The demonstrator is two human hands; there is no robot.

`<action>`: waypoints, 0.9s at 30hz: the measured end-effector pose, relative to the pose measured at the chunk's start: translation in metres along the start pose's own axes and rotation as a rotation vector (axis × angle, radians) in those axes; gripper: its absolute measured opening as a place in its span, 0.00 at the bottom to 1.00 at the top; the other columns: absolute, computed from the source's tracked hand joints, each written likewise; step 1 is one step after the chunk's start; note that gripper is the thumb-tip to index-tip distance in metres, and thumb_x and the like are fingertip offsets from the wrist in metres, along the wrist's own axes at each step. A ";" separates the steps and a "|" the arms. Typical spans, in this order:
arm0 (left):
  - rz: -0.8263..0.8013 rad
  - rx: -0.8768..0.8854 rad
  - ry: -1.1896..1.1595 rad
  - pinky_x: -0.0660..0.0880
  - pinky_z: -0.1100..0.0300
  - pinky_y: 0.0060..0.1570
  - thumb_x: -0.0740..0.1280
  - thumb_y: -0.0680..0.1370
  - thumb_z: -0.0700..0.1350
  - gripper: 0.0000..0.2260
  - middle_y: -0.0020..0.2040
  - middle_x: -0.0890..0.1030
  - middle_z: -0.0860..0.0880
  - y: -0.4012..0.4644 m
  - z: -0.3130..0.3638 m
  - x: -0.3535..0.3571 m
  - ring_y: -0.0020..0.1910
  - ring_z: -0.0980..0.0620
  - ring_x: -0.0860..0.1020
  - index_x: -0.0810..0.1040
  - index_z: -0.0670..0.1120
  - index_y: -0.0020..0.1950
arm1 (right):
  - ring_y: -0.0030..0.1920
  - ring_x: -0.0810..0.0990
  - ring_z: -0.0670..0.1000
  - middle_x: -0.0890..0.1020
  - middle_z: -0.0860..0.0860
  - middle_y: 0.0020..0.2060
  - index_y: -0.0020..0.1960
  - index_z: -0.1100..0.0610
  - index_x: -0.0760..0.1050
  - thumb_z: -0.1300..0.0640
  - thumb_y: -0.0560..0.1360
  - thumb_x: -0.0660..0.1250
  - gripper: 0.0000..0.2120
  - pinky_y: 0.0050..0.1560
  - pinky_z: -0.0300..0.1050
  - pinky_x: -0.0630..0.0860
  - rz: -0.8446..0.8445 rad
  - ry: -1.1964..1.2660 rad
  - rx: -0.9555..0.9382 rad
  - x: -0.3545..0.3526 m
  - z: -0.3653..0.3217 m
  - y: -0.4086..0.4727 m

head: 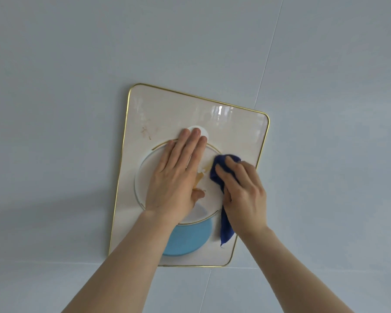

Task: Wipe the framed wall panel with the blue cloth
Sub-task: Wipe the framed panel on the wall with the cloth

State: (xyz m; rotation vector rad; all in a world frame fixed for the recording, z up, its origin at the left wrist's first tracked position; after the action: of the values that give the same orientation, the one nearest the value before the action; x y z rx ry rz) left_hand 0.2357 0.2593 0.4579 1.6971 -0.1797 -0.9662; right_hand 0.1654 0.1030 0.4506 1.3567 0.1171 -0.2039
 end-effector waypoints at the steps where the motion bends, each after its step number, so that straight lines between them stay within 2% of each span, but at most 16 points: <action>1: -0.004 -0.002 -0.001 0.47 0.48 0.83 0.77 0.70 0.58 0.56 0.85 0.43 0.47 0.000 0.000 0.000 0.84 0.46 0.41 0.44 0.45 0.84 | 0.57 0.79 0.60 0.84 0.55 0.59 0.59 0.60 0.83 0.68 0.74 0.63 0.17 0.54 0.51 0.80 -0.018 -0.009 0.009 -0.001 -0.001 -0.009; 6: -0.031 -0.004 0.002 0.47 0.47 0.83 0.77 0.71 0.58 0.55 0.85 0.43 0.46 0.000 0.003 -0.008 0.84 0.45 0.41 0.43 0.44 0.84 | 0.52 0.79 0.58 0.85 0.52 0.55 0.57 0.58 0.84 0.71 0.67 0.69 0.20 0.46 0.47 0.81 -0.094 -0.022 0.080 -0.007 -0.010 -0.015; 10: -0.035 0.016 -0.021 0.49 0.47 0.82 0.76 0.71 0.60 0.54 0.85 0.46 0.45 -0.002 0.003 -0.021 0.84 0.45 0.45 0.46 0.43 0.84 | 0.46 0.80 0.57 0.85 0.49 0.51 0.55 0.55 0.85 0.71 0.66 0.75 0.21 0.38 0.45 0.80 -0.252 0.003 0.119 -0.020 -0.017 -0.024; 13: 0.052 0.038 -0.056 0.48 0.47 0.82 0.74 0.73 0.59 0.51 0.85 0.48 0.47 -0.009 0.000 -0.035 0.84 0.47 0.45 0.47 0.45 0.84 | 0.45 0.81 0.55 0.85 0.46 0.49 0.55 0.51 0.85 0.68 0.69 0.75 0.18 0.41 0.49 0.81 -0.342 0.128 0.273 -0.027 -0.024 -0.032; 16: 0.168 -0.060 -0.130 0.46 0.46 0.82 0.71 0.74 0.61 0.47 0.85 0.49 0.48 -0.021 -0.022 -0.049 0.84 0.47 0.46 0.49 0.47 0.84 | 0.46 0.83 0.49 0.85 0.45 0.49 0.54 0.51 0.86 0.65 0.72 0.74 0.14 0.49 0.52 0.82 -0.212 0.348 0.569 -0.032 -0.035 -0.018; 18: 0.179 -0.180 -0.149 0.47 0.45 0.82 0.72 0.72 0.63 0.50 0.85 0.49 0.47 -0.026 -0.046 -0.052 0.84 0.46 0.46 0.48 0.47 0.84 | 0.46 0.83 0.47 0.85 0.46 0.50 0.53 0.52 0.86 0.65 0.72 0.75 0.13 0.52 0.52 0.81 -0.080 0.409 0.649 -0.037 -0.045 0.000; 20: 0.155 -0.255 -0.145 0.46 0.44 0.82 0.73 0.70 0.66 0.53 0.85 0.48 0.46 -0.029 -0.069 -0.052 0.84 0.44 0.46 0.47 0.48 0.84 | 0.50 0.83 0.49 0.85 0.46 0.52 0.54 0.53 0.85 0.66 0.72 0.75 0.13 0.54 0.51 0.81 0.011 0.421 0.562 -0.039 -0.059 0.021; 23: 0.083 -0.270 -0.154 0.44 0.45 0.82 0.76 0.65 0.67 0.59 0.85 0.45 0.47 -0.027 -0.091 -0.047 0.84 0.45 0.44 0.44 0.49 0.84 | 0.55 0.81 0.53 0.84 0.48 0.57 0.57 0.55 0.85 0.67 0.73 0.74 0.15 0.56 0.43 0.77 0.048 0.360 0.315 -0.030 -0.078 0.048; 24: 0.062 -0.259 -0.151 0.44 0.45 0.82 0.77 0.64 0.67 0.61 0.85 0.44 0.47 -0.026 -0.094 -0.045 0.84 0.46 0.43 0.43 0.49 0.84 | 0.56 0.80 0.54 0.84 0.49 0.58 0.58 0.55 0.85 0.67 0.73 0.73 0.15 0.55 0.43 0.77 0.049 0.330 0.236 -0.025 -0.083 0.056; 27: 0.060 -0.238 -0.143 0.47 0.44 0.82 0.77 0.62 0.69 0.63 0.85 0.45 0.47 -0.022 -0.103 -0.034 0.84 0.46 0.43 0.43 0.48 0.84 | 0.59 0.79 0.58 0.83 0.52 0.61 0.59 0.56 0.83 0.66 0.75 0.69 0.15 0.52 0.51 0.80 -0.011 0.218 -0.024 -0.008 -0.096 0.076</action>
State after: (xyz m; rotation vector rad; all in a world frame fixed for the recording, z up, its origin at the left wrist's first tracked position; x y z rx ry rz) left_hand 0.2752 0.3625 0.4609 1.3995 -0.2010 -1.0228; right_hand 0.1766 0.2129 0.5047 1.3521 0.3088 -0.0635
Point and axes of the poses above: each hand's wrist, its own y-axis towards the middle knuckle, its own x-axis out of the palm, z = x × y, the point moved 1 cm from there along y, towards the middle knuckle
